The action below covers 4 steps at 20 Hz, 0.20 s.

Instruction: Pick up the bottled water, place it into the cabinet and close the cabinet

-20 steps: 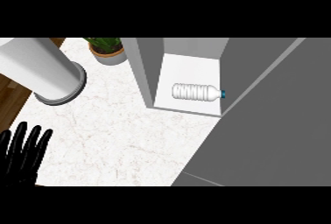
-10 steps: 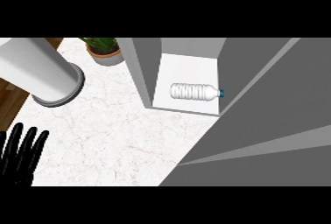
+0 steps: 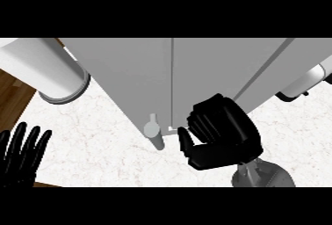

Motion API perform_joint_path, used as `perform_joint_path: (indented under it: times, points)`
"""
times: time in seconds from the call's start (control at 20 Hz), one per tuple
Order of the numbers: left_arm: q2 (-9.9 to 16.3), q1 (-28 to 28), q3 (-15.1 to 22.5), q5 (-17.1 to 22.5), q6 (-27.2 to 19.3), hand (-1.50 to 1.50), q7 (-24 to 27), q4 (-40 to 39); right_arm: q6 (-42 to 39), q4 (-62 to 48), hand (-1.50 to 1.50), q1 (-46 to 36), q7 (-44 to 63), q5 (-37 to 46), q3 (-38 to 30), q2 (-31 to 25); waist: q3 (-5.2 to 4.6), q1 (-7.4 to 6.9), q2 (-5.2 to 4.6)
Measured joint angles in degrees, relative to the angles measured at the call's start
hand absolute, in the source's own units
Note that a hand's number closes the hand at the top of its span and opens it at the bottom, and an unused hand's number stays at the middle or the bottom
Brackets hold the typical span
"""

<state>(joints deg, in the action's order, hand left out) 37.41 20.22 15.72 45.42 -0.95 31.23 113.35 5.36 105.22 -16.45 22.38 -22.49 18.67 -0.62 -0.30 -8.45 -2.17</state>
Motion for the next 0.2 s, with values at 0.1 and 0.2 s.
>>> perform_joint_path:
  times: [0.1, 0.2]
  points:
    - [-0.21, -0.07, 0.03, 0.09, 0.25, -1.50, 0.02, -0.46, 3.10, -5.91, 1.50, -6.03, -0.77, -0.83, -1.75, 0.17, 0.11, 0.06, 0.09]
    - [-0.37, 0.18, 0.23, -0.12, 0.32, -1.50, 0.05, -0.47, 5.61, -11.42, 1.50, -11.79, -1.31, -2.20, -3.16, 0.20, 0.29, 0.31, 0.37]
